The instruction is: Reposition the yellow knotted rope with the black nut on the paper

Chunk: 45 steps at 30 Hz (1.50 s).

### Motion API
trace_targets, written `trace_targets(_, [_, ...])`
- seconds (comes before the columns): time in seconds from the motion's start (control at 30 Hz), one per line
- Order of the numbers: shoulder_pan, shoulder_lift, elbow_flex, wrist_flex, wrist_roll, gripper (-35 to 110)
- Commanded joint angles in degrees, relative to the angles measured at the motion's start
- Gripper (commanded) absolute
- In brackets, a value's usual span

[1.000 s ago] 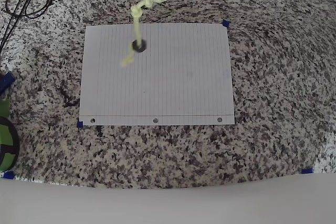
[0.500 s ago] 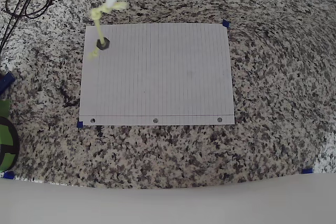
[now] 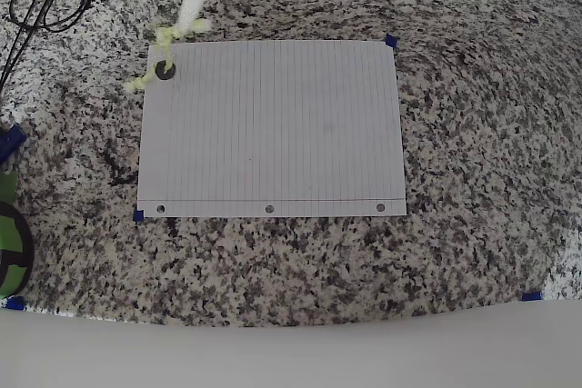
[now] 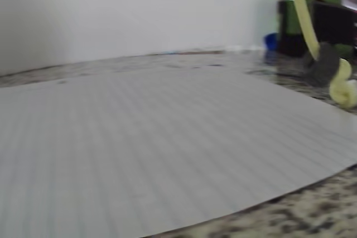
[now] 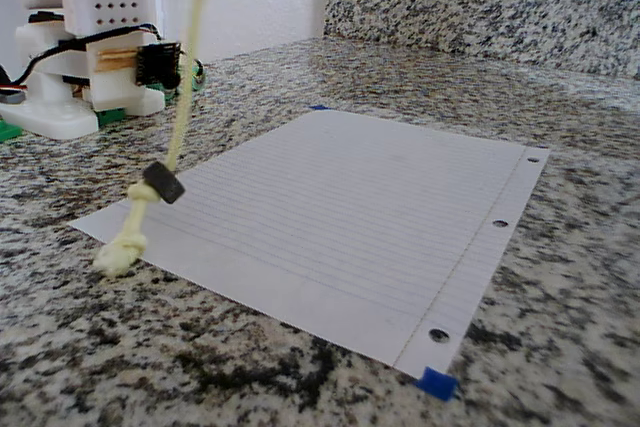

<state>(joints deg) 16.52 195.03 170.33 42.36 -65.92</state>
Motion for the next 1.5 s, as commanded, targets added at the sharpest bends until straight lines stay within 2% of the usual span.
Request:
trace_targets(0.0, [-5.98, 0.18, 0.00, 2.20, 3.96, 0])
trace_targets(0.37, [-23.99, 0.09, 4.48, 1.76, 13.01, 0])
trace_targets(0.57, [-28.92, -0.35, 7.47, 2.02, 18.54, 0])
trace_targets(0.77, [-31.99, -1.85, 8.44, 2.02, 18.54, 38])
trace_targets(0.93, [-34.10, -2.99, 9.76, 0.88, 17.93, 59])
trace_targets(1.03, [-35.07, -3.16, 9.84, 1.76, 17.75, 66])
trace_targets(1.13, [-35.60, -2.46, 9.67, 0.97, 17.67, 64])
trace_targets(1.23, [-34.45, -2.29, 9.40, 0.79, 18.46, 52])
trace_targets(1.47, [-21.45, -11.07, 6.06, -0.26, 18.46, 47])
